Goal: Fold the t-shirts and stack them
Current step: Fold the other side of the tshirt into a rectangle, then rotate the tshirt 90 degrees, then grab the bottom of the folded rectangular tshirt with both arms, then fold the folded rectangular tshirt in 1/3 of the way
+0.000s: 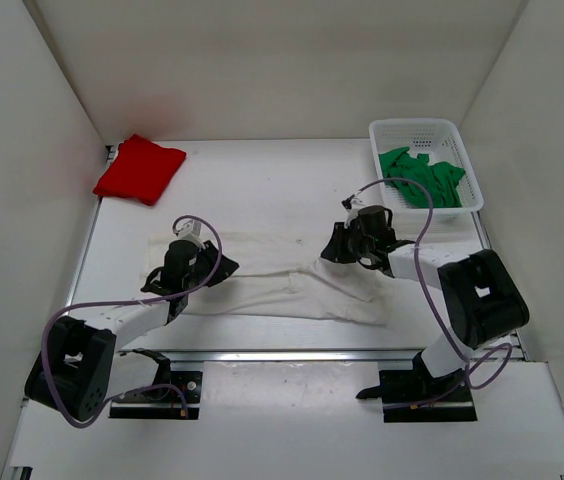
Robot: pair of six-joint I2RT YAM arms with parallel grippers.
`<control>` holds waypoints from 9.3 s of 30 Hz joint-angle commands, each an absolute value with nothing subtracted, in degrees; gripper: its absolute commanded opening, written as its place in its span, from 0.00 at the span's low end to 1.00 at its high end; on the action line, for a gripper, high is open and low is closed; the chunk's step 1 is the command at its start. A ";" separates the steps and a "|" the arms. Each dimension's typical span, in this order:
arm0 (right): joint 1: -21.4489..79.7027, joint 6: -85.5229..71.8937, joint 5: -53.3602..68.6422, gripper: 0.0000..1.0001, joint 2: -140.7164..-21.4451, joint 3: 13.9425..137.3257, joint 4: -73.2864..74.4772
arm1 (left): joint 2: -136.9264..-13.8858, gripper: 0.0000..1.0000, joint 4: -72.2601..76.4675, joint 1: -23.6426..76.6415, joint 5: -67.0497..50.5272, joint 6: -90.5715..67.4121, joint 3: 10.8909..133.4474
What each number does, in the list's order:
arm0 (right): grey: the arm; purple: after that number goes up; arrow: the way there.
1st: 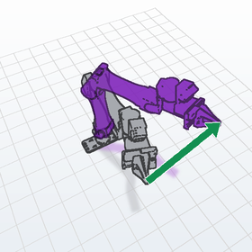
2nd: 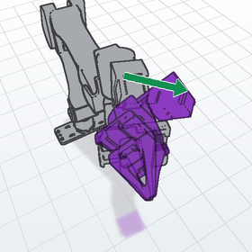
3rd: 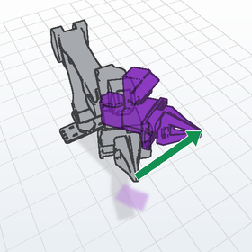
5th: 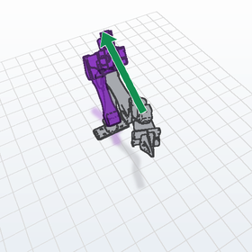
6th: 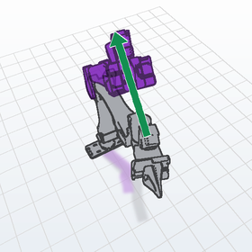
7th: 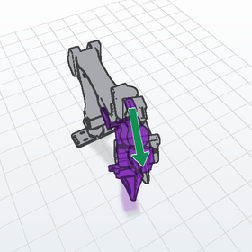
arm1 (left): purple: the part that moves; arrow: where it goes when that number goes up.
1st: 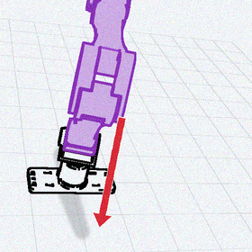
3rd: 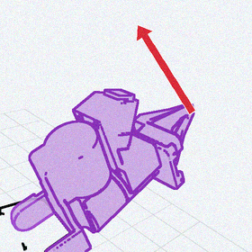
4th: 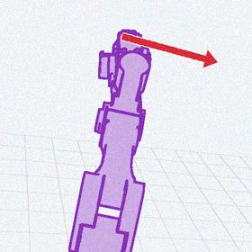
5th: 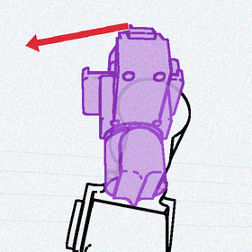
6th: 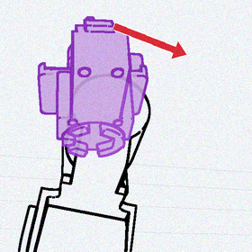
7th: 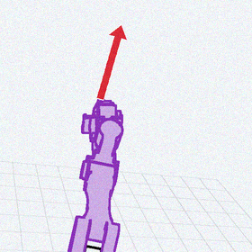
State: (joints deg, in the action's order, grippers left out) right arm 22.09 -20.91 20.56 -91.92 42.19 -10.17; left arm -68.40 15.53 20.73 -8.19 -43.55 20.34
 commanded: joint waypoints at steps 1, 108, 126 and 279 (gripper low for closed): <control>22.67 -22.15 23.82 0.10 -87.46 40.08 -12.48 | -66.71 0.32 17.67 20.39 -9.58 -43.77 20.39; 26.28 -23.89 20.45 0.08 -160.20 159.71 30.96 | -58.10 0.38 7.66 8.97 -20.57 -41.05 25.84; 23.74 -19.77 12.92 0.00 -88.62 62.90 6.25 | -59.68 0.39 11.34 15.37 -18.54 -42.80 26.89; 6.68 -26.10 26.98 0.00 -105.55 63.36 -6.06 | -111.62 0.10 1.30 18.02 -16.34 -36.12 72.42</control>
